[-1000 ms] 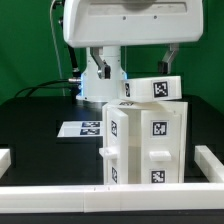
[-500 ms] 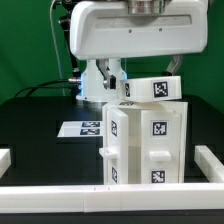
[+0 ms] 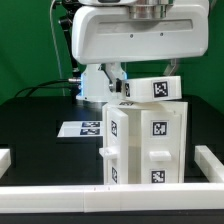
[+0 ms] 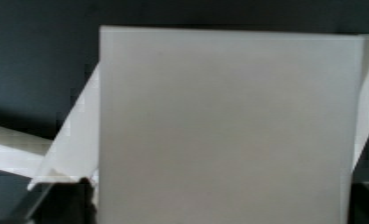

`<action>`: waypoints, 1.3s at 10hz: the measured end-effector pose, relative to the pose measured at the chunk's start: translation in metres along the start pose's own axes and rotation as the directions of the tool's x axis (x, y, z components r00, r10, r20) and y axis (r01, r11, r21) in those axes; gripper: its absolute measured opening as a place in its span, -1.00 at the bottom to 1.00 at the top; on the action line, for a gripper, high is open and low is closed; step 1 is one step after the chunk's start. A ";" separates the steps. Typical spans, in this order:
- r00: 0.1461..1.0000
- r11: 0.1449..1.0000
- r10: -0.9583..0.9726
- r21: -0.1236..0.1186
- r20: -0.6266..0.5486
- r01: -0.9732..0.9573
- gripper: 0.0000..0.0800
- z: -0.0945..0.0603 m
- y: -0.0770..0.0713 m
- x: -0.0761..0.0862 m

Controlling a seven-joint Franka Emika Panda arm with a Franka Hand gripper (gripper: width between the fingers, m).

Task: Assemble cabinet

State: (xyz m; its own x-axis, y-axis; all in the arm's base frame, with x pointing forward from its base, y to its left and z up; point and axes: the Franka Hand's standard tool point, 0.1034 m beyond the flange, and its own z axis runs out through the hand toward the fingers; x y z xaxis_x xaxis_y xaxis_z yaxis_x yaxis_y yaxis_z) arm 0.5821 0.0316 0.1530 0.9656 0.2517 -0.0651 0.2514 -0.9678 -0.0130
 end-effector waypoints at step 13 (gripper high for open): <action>0.685 0.685 0.728 0.015 0.002 -0.728 0.41 0.000 -0.006 0.002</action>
Offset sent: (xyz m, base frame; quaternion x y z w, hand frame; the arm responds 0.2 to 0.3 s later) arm 0.0000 0.0000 0.0000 0.0000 0.0000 0.0000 1.0000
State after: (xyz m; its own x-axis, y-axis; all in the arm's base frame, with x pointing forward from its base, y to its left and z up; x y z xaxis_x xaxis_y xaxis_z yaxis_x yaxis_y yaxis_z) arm 0.5824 0.0379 0.1527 0.8445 -0.5325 -0.0560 -0.5321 -0.8463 0.0236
